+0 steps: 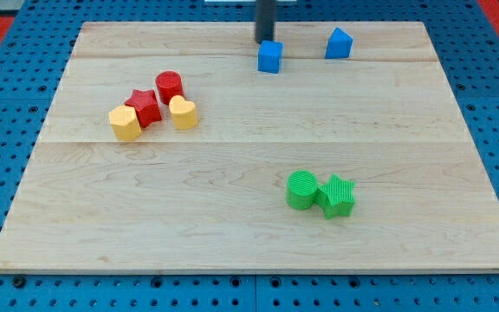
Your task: Move the blue cube towards the yellow heart
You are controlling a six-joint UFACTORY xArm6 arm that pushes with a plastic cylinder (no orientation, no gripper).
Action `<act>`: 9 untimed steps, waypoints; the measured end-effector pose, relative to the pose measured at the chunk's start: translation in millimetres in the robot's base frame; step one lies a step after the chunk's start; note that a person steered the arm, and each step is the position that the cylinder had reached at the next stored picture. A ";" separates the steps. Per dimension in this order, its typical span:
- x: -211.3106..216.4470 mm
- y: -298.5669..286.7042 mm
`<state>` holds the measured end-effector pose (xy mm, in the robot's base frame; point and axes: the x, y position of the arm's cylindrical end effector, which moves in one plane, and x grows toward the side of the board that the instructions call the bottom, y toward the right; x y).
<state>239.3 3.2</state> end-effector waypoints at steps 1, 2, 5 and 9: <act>24.7 -3.3; -1.7 10.3; 107.3 94.2; 102.3 -23.6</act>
